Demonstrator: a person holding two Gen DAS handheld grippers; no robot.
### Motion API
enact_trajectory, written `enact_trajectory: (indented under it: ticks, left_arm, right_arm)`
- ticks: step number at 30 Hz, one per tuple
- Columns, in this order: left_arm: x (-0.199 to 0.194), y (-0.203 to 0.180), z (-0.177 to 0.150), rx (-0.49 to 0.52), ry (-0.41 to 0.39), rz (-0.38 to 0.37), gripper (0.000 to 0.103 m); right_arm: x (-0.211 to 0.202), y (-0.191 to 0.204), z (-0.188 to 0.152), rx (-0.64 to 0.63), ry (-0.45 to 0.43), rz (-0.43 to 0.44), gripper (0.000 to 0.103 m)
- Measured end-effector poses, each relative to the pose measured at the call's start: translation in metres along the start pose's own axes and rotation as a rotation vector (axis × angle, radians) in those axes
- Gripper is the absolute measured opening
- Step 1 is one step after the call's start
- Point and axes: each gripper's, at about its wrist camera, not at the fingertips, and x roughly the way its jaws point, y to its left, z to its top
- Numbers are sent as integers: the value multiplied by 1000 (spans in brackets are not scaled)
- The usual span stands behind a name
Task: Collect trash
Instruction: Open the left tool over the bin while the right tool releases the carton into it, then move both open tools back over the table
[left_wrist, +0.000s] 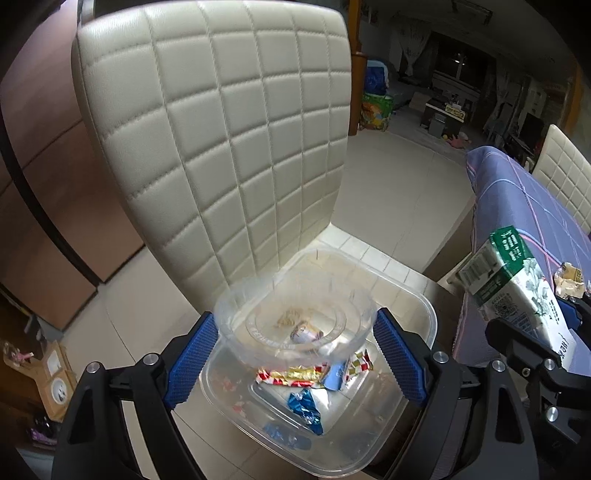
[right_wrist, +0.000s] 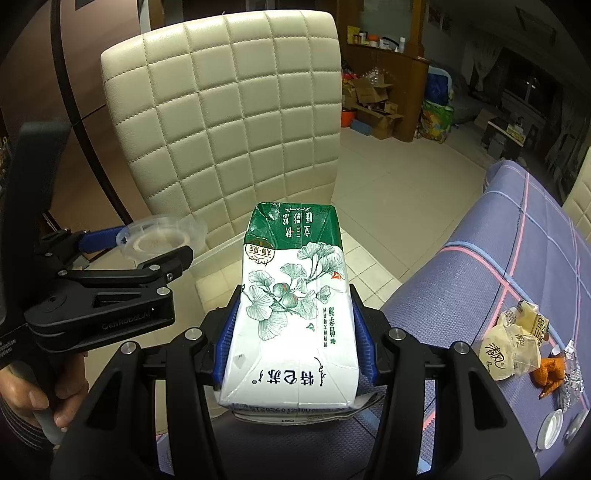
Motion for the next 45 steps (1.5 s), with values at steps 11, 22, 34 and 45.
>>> enact_trajectory:
  ticks: [11, 22, 34, 45]
  left_arm:
    - [-1, 8, -3, -28, 3, -17, 84]
    - [1, 15, -4, -46, 15, -12, 84]
    - [-14, 11, -5, -32, -5, -24, 84]
    - [-51, -20, -17, 40, -25, -86, 84]
  right_arm:
    - [2, 4, 0, -10, 7, 6, 53]
    - [4, 5, 0, -15, 13, 6, 55]
    - [-12, 4, -2, 3, -20, -16, 83]
    - [-55, -13, -29, 64, -58, -80, 83]
